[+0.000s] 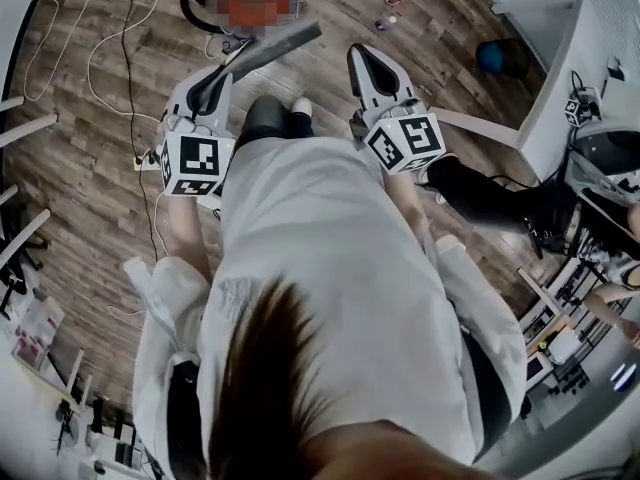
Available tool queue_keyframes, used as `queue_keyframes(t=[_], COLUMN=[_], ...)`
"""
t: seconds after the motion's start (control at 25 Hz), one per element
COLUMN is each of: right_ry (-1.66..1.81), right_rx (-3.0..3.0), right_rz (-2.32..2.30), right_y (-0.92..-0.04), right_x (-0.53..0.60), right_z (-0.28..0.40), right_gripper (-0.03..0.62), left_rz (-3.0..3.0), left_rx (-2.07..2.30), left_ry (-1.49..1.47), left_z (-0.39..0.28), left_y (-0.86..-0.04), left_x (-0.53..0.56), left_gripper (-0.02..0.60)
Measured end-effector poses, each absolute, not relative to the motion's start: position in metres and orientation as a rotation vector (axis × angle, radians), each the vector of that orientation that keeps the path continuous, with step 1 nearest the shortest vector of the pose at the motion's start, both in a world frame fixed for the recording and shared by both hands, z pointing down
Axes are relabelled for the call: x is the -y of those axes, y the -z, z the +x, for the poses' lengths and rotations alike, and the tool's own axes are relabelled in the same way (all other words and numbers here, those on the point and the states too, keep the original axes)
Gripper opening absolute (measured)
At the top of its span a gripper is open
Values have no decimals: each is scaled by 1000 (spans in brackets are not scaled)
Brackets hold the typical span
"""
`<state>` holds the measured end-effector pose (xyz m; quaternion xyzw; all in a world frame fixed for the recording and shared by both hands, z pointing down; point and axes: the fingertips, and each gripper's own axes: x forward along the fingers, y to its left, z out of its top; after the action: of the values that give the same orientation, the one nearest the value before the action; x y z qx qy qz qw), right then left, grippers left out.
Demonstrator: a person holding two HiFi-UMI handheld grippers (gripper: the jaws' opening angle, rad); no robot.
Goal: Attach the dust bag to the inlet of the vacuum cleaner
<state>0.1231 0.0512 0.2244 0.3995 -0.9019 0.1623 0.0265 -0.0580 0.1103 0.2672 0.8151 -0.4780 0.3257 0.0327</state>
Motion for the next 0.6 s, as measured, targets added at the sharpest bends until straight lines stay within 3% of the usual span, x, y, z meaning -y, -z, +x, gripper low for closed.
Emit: queue_keyframes(t=[0.6], right_ry=[-537], right_rx=[2670], right_rz=[1522], right_y=[-216], right_x=[-10], right_z=[103], right_gripper=[3], left_rz=[2647], left_rx=[1201], left_ry=[-1029], left_z=[-90], left_y=[-273], left_x=[-60], left_gripper=[37])
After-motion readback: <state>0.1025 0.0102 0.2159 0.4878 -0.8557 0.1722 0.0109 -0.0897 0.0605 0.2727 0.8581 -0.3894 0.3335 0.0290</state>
